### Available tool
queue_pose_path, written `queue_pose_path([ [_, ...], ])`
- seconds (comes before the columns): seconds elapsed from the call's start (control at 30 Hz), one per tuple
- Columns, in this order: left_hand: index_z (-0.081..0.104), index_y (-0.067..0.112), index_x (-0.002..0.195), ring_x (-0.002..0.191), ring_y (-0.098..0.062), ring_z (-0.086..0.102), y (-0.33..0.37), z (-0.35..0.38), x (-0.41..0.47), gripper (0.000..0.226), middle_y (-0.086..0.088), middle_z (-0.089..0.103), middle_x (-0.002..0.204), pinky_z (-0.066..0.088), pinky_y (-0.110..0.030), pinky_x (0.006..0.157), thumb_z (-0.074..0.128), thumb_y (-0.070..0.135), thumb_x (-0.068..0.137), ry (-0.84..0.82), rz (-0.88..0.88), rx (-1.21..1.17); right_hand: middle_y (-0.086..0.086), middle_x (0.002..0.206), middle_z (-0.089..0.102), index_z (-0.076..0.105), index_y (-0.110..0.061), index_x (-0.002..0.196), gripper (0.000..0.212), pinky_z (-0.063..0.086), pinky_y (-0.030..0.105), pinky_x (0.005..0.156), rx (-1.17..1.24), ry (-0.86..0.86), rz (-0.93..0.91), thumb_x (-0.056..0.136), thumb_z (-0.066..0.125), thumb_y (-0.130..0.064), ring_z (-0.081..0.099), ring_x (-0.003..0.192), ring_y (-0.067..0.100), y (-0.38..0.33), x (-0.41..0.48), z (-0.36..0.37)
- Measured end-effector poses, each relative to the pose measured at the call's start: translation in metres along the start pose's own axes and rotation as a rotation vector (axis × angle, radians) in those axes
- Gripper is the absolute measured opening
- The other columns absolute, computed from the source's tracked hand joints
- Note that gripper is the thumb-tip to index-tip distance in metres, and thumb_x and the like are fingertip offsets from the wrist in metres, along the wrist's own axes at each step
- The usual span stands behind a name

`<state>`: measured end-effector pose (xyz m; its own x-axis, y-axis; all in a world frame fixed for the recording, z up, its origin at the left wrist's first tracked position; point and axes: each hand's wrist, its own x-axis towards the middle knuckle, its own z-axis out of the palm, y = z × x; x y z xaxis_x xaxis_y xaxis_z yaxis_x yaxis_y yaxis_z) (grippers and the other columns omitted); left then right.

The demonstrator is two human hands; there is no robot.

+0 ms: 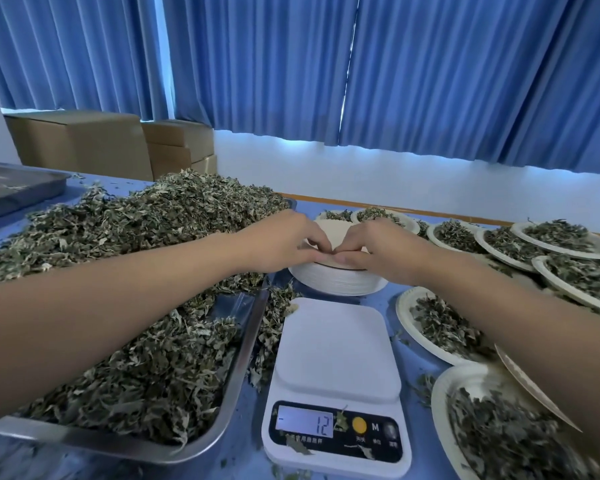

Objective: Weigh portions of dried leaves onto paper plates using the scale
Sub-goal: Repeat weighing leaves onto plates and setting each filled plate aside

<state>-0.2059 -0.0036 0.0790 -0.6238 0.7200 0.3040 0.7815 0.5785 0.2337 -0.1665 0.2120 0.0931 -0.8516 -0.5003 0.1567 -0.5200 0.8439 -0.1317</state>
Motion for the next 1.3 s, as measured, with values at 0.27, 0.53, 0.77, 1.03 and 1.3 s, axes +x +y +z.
queue_pose_path([
  [0.27, 0.078, 0.024, 0.109, 0.095, -0.003, 0.064, -0.002, 0.001, 0.0, 0.017, 0.015, 0.075, 0.105, 0.05, -0.035, 0.093, 0.068, 0.029, 0.096, 0.017, 0.03, -0.008, 0.013, 0.092, 0.071, 0.076, -0.013, 0.099, 0.03, 0.05, 0.049, 0.084, -0.203, -0.063, -0.047, 0.103, 0.054, -0.033, 0.064, 0.091, 0.033, 0.006, -0.006, -0.007],
  [0.53, 0.078, 0.025, 0.108, 0.095, -0.001, 0.061, -0.001, 0.001, -0.001, 0.017, 0.018, 0.073, 0.104, 0.049, -0.033, 0.094, 0.068, 0.031, 0.096, 0.006, 0.027, 0.003, -0.002, 0.088, 0.059, 0.067, -0.018, 0.096, 0.037, 0.051, 0.043, 0.078, -0.541, -0.112, -0.156, 0.108, 0.037, -0.037, 0.061, 0.087, 0.024, -0.008, -0.009, -0.014],
  [0.77, 0.075, 0.021, 0.113, 0.084, -0.004, 0.058, 0.007, -0.007, -0.002, 0.021, 0.02, 0.064, 0.091, 0.048, -0.033, 0.084, 0.062, 0.029, 0.099, 0.073, 0.055, 0.048, 0.004, 0.084, 0.058, 0.064, -0.012, 0.094, 0.036, 0.052, 0.044, 0.072, -0.716, 0.167, -0.278, 0.106, 0.032, -0.023, 0.06, 0.083, 0.03, -0.01, -0.013, -0.011],
  [1.03, 0.07, 0.022, 0.112, 0.099, -0.021, 0.06, 0.022, -0.024, -0.012, 0.019, 0.008, 0.071, 0.104, 0.04, -0.037, 0.086, 0.055, 0.025, 0.102, 0.206, 0.149, 0.334, 0.009, 0.07, 0.058, 0.065, -0.006, 0.076, 0.008, 0.045, 0.036, 0.046, -0.687, 0.48, -0.308, 0.082, 0.071, -0.003, 0.056, 0.066, 0.03, -0.02, -0.027, -0.02],
  [1.3, 0.072, 0.015, 0.105, 0.088, -0.024, 0.063, 0.049, -0.028, -0.067, 0.012, 0.003, 0.071, 0.096, 0.052, -0.04, 0.078, 0.064, 0.019, 0.097, 0.213, 0.374, 0.335, 0.006, 0.081, 0.06, 0.069, -0.009, 0.087, 0.009, 0.045, 0.037, 0.041, -0.63, 0.452, -0.237, 0.082, 0.073, -0.004, 0.06, 0.073, 0.03, -0.068, -0.093, 0.0],
])
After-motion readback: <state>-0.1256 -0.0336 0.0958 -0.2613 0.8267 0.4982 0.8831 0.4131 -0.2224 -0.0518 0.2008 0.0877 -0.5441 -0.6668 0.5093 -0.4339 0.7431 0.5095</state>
